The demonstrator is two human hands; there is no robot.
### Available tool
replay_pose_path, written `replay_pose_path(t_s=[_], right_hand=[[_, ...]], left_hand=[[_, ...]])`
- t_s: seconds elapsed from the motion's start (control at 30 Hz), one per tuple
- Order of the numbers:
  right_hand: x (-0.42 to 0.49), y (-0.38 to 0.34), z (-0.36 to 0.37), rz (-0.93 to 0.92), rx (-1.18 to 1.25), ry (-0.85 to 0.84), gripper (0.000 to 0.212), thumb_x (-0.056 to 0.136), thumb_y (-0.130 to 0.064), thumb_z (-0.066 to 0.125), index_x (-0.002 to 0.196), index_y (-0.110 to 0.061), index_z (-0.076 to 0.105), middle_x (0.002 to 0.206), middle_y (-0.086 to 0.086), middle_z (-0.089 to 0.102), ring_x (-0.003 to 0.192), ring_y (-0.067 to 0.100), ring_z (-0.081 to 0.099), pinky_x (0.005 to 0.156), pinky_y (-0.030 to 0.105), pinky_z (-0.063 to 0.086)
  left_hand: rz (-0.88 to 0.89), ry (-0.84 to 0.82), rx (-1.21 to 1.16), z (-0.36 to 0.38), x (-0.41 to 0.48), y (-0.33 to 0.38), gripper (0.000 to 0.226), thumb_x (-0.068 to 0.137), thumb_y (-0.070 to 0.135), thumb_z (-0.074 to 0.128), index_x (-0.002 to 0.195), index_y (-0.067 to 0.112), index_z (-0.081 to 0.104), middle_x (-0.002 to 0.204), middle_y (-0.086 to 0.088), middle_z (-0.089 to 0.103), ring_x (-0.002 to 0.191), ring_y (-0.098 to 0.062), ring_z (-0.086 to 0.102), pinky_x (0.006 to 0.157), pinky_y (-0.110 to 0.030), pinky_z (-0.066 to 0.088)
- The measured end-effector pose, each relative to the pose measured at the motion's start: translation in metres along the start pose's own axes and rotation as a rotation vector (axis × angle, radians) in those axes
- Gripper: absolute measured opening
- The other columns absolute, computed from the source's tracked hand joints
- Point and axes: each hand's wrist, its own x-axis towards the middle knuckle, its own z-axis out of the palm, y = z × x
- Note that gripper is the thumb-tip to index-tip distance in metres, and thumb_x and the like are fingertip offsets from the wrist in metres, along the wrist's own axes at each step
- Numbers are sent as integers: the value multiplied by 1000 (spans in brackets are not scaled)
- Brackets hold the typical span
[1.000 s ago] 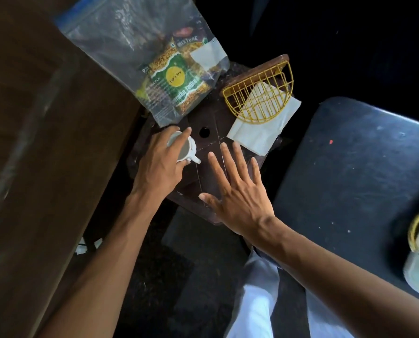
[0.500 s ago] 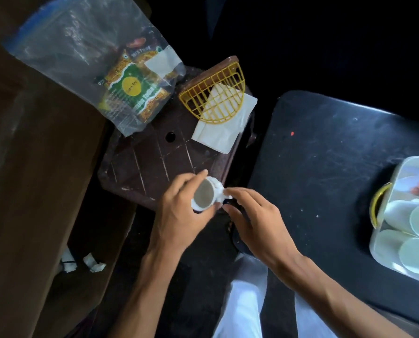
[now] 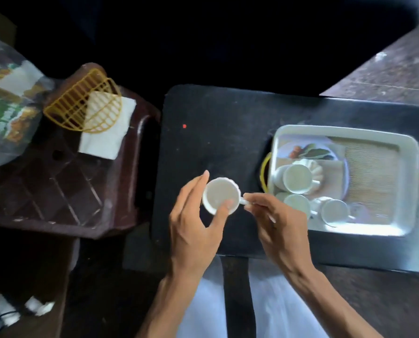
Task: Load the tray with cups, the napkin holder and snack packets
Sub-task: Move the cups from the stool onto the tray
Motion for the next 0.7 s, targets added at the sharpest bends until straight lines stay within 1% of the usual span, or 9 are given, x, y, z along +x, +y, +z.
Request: replay_pose_path(t_s=[0.07, 0.13, 0.23, 0.3, 0.43, 0.53, 0.57, 0.63, 0.7], right_hand=[[3, 16, -29, 36, 1, 72, 18, 88, 1, 72, 101, -12, 73, 92, -15, 73, 87, -13, 67, 77, 4, 47], [6, 33, -56, 83, 18, 119, 19, 88, -3, 72, 102, -15, 73, 94, -17, 73, 87, -3, 71, 79, 15, 54], [12, 59, -92, 130, 82, 162, 21, 89, -3, 71, 105, -15, 73, 96, -21, 72, 92, -10, 69, 82, 14, 55], [16, 77, -114, 134, 69, 181, 24, 88, 3, 70, 105, -13, 74, 96, -24, 70, 91, -16, 66, 80, 6, 51], [25, 110, -147, 168, 41, 221, 20, 88, -2, 70, 103, -14, 76, 92, -17, 72, 86, -18, 65, 78, 5, 51], [33, 132, -162, 208, 39, 263, 14, 89, -11, 72, 100, -18, 77, 89, -12, 74, 81, -16, 65, 73, 5, 49], [35, 138, -166, 220, 37, 269, 12, 89, -13, 73, 100, -18, 77, 88, -12, 75, 81, -13, 66, 73, 7, 50], [38, 151, -170, 235, 25, 263, 13, 90, -14, 73, 101, -17, 77, 88, -12, 74, 80, -11, 67, 72, 9, 52], [40, 163, -172, 237, 19, 250, 15, 90, -13, 72, 104, -17, 77, 87, -15, 72, 78, -12, 66, 71, 9, 53]], left_hand=[[-97, -9, -98, 29, -6, 28, 47, 97, 37, 55, 136, 13, 63, 137, 6, 64, 125, 0, 57, 104, -27, 49], [-135, -45, -186, 58, -10, 52, 47, 103, 40, 45, 139, 15, 61, 141, 6, 62, 128, 7, 53, 105, -13, 44], [-165, -96, -342, 97, -13, 80, 49, 102, 42, 40, 139, 18, 61, 139, 13, 63, 122, 20, 51, 97, -1, 39], [-159, -114, -383, 121, -11, 92, 43, 106, 39, 40, 137, 20, 63, 135, 21, 63, 122, 18, 53, 98, -5, 42], [-173, -206, -425, 163, -4, 109, 45, 106, 37, 37, 142, 20, 58, 145, 14, 59, 135, 6, 49, 113, -22, 41], [-202, -255, -447, 187, 0, 116, 44, 106, 41, 36, 142, 27, 56, 131, 41, 54, 129, 17, 47, 113, -22, 40], [-212, -260, -445, 192, 1, 117, 43, 105, 42, 35, 142, 31, 55, 126, 44, 54, 127, 17, 49, 111, -21, 42], [-250, -250, -467, 198, -1, 116, 39, 107, 42, 36, 141, 36, 53, 131, 27, 62, 128, 5, 55, 108, -21, 46], [-305, -202, -517, 198, -5, 113, 43, 106, 43, 36, 143, 28, 55, 136, 6, 66, 128, -4, 59, 108, -23, 48]])
